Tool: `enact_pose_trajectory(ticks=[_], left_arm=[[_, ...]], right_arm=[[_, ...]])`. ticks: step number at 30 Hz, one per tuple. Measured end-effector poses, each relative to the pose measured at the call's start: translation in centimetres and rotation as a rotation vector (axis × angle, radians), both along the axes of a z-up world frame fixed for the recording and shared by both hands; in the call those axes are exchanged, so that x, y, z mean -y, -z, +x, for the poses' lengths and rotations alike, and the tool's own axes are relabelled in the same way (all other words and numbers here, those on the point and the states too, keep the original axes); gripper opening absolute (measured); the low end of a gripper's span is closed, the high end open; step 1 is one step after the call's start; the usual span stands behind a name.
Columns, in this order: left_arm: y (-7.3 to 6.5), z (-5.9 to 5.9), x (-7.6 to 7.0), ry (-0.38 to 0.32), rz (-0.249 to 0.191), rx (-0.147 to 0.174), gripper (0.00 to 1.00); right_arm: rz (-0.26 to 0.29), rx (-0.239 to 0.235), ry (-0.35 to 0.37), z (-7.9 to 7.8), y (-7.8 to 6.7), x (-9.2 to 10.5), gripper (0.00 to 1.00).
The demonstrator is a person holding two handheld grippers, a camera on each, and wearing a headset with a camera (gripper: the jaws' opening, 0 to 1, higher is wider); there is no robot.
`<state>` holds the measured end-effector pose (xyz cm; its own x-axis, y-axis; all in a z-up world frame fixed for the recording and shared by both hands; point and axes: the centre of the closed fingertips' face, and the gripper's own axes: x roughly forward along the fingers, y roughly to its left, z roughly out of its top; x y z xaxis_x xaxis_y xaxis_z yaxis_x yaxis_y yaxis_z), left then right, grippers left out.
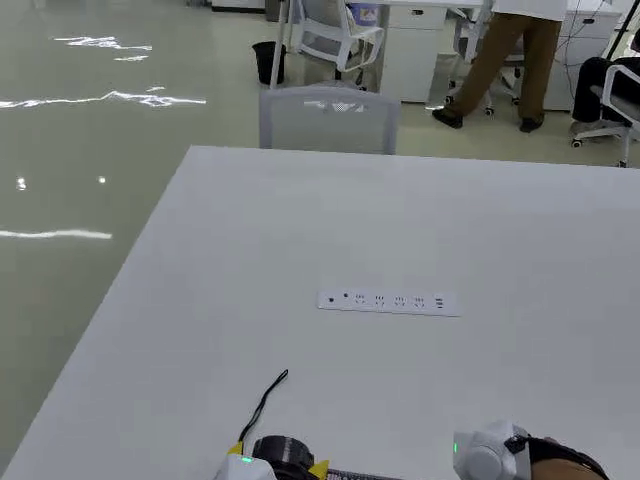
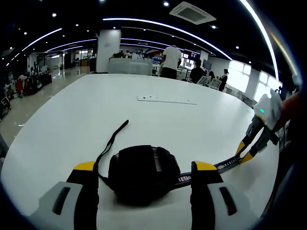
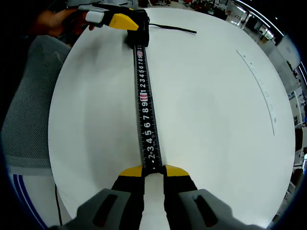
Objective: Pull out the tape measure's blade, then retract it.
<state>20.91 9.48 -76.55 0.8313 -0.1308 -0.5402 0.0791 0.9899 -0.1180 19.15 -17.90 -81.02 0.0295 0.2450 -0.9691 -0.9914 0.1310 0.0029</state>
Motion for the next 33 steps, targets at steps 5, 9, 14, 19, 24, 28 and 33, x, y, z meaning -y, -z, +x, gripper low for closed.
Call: enact_pose_trajectory(ticks=[5,9,14,19,24,28,33], left_arm=[[0.5,0.4,-0.3,-0.018,-0.019,-0.017,0.73],[0.6,0.7,-0.4,-0.019,-0.020,-0.030,0.69],[1.0,0.4,-0.1,0.018,-0.005,-0.043,0.60],[1.2,0.3,-0.2,0.030,0.012,-0.063,0.59],[1.3,0.3,-0.1,0.052,0.042,-0.078,0.58],[1.3,0.2,0.1,0.064,0.080,-0.090,0.57],[1.4,0.3,0.2,0.082,0.110,-0.084,0.57]], right_arm=[[-0.006,0.007,-0.011,0.1,0.2,0.0,0.14],[-0.013,0.005,-0.004,0.0,0.2,-0.1,0.14],[-0.014,0.005,0.003,0.0,0.2,-0.1,0.14],[-0.008,0.004,0.014,0.0,0.1,-0.1,0.14],[-0.007,0.005,0.015,0.1,0.3,-0.1,0.14],[-0.007,0.005,0.017,0.2,0.5,-0.1,0.14],[-0.004,0.007,0.019,0.1,0.4,-0.1,0.14]])
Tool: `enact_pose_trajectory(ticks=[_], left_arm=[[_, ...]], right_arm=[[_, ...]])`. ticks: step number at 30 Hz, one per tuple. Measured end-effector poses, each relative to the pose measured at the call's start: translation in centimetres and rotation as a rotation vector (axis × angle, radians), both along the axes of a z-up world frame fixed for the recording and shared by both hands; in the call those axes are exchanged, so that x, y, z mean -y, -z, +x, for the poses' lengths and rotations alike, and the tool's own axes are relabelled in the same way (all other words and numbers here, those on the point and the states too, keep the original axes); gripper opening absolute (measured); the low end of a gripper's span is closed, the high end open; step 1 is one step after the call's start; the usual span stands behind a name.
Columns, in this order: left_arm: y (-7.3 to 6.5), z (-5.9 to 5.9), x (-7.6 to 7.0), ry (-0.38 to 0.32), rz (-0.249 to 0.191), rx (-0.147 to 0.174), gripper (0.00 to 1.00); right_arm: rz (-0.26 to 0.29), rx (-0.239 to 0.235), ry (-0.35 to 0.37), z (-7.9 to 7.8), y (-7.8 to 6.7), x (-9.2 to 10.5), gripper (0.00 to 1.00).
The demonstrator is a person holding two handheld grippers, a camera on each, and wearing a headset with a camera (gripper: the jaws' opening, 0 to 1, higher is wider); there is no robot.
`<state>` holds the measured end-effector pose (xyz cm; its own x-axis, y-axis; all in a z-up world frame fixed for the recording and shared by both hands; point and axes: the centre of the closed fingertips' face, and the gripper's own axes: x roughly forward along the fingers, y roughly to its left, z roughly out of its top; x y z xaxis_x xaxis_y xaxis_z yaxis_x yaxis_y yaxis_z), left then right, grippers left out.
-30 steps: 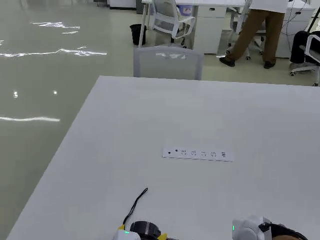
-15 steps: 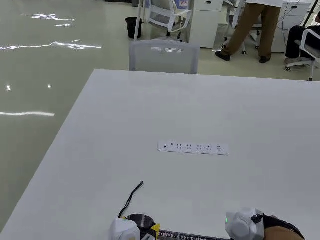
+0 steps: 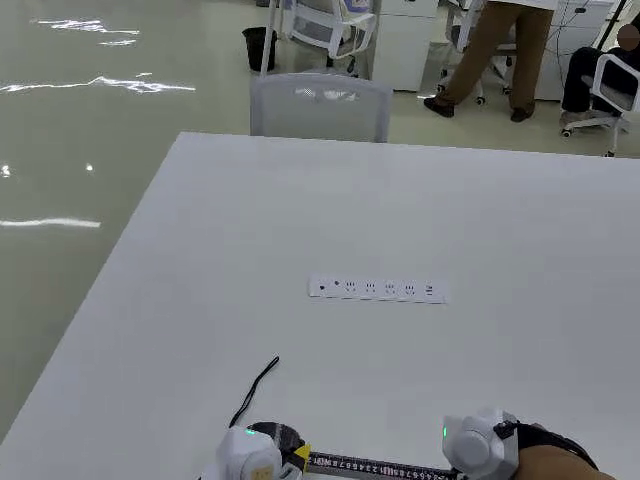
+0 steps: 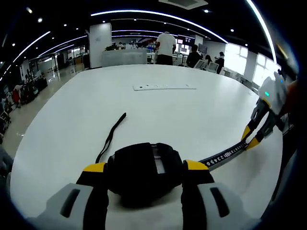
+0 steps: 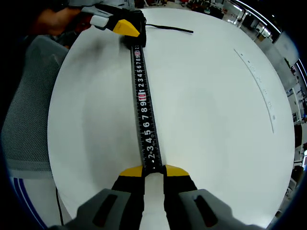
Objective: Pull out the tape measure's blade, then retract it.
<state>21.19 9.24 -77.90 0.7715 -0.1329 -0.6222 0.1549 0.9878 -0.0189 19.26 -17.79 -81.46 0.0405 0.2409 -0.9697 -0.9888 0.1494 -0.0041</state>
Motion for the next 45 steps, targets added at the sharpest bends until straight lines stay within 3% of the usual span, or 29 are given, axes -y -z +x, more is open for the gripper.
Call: enact_pose_trajectory(ticks=[12,45], left_arm=[[-0.3,0.1,0.1,0.012,-0.004,0.013,0.56],[0.3,0.2,0.1,0.032,-0.025,-0.005,0.55]], right_arm=[[0.018,0.002,0.010,-0.1,-0.5,0.0,0.14],[0.029,0.010,-0.002,-0.1,-0.8,-1.1,0.13]])
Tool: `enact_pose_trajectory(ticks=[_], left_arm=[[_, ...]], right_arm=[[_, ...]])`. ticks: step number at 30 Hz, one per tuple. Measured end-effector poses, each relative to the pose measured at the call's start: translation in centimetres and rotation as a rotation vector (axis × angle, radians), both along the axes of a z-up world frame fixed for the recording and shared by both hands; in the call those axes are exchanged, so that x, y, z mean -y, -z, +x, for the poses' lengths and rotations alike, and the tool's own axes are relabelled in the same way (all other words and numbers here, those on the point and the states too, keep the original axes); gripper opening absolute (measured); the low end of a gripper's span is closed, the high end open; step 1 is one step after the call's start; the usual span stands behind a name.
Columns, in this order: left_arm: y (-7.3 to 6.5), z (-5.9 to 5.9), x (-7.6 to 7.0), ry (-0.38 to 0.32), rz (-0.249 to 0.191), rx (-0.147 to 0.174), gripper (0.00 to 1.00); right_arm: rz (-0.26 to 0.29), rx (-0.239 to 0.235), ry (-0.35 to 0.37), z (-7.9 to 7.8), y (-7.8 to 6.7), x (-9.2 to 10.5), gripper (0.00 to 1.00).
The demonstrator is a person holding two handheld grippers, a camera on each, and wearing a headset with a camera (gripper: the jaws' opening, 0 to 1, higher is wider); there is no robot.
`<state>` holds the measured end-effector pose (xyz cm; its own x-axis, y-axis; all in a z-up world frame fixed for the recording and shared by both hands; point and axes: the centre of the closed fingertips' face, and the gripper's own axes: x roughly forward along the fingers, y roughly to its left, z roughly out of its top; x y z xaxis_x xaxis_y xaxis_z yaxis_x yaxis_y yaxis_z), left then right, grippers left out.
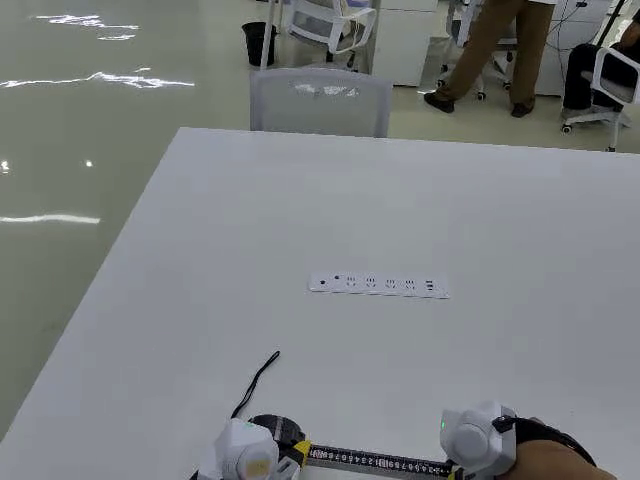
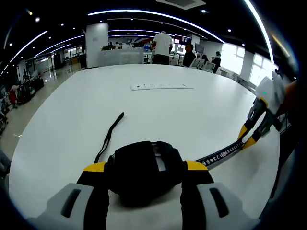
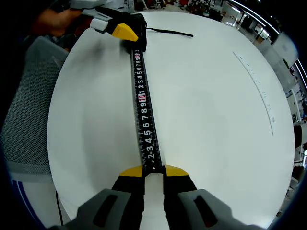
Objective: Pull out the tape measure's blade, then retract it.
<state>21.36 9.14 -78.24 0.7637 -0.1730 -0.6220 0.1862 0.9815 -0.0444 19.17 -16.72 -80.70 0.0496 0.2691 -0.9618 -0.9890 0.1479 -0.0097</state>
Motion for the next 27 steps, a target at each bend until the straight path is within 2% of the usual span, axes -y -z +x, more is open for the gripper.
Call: enact_pose_trajectory(ticks=[13,21,27], left_arm=[[-0.8,-0.4,0.2,-0.001,0.000,0.002,0.56],[-0.6,-0.3,0.1,0.001,-0.004,-0.001,0.56],[-0.8,-0.4,0.1,0.002,-0.005,-0.003,0.56]], right_arm=[[0.004,-0.005,0.000,0.1,0.3,-0.4,0.13],[0.006,-0.007,-0.001,0.2,0.7,-0.7,0.13],[0.011,-0.006,0.001,0.3,0.8,-1.1,0.13]])
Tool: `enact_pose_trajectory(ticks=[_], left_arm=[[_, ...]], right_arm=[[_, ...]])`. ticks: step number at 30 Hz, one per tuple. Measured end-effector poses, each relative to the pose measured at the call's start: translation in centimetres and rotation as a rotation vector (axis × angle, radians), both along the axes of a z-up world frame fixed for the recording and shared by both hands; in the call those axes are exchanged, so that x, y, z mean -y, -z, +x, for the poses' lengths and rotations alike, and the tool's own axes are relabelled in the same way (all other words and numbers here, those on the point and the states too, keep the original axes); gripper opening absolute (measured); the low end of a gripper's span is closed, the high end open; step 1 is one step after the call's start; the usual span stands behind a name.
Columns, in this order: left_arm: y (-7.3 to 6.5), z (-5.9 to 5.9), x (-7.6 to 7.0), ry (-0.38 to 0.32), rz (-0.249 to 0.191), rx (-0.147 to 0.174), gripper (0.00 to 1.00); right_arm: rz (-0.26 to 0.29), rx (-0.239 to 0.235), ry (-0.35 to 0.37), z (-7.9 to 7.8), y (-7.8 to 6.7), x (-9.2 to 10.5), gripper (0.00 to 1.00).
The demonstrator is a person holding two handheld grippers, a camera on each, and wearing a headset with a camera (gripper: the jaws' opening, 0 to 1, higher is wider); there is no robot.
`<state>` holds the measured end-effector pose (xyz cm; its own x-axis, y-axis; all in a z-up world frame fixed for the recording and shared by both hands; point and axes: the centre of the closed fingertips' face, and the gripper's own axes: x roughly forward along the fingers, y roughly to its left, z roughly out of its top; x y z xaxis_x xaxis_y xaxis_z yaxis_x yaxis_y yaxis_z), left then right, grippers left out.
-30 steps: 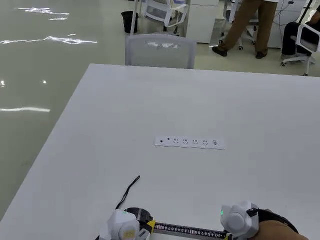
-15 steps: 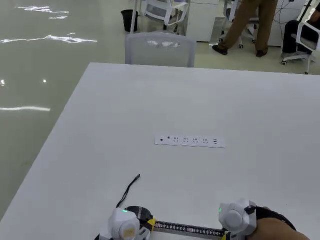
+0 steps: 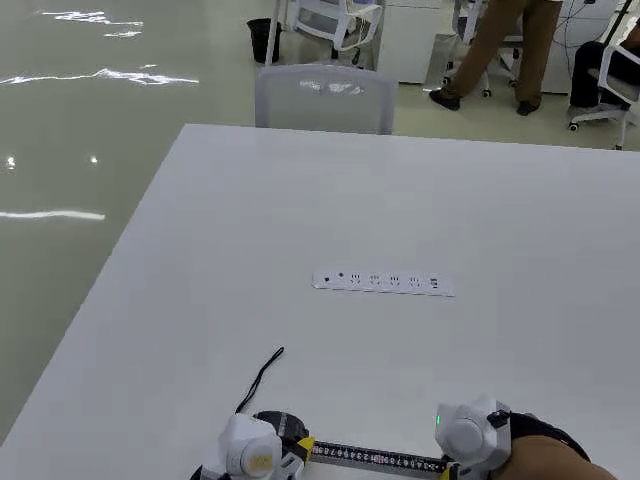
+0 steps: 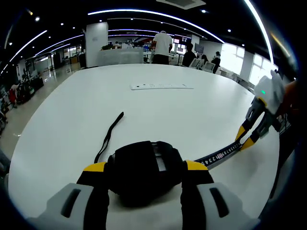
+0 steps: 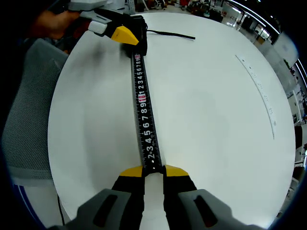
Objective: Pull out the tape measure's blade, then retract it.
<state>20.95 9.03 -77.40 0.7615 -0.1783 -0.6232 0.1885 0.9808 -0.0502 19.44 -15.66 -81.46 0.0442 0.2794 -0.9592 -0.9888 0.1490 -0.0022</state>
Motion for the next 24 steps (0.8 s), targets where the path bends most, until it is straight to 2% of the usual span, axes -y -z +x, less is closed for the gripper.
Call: enact_pose_trajectory(ticks=[18,24], left_arm=[[0.2,0.2,0.1,0.006,-0.005,-0.004,0.56],[0.7,0.3,0.1,0.008,-0.007,-0.004,0.56]], right_arm=[[0.007,-0.003,-0.003,-0.3,-0.3,-0.9,0.13],[0.009,-0.009,-0.001,-0.3,-0.4,-1.3,0.13]])
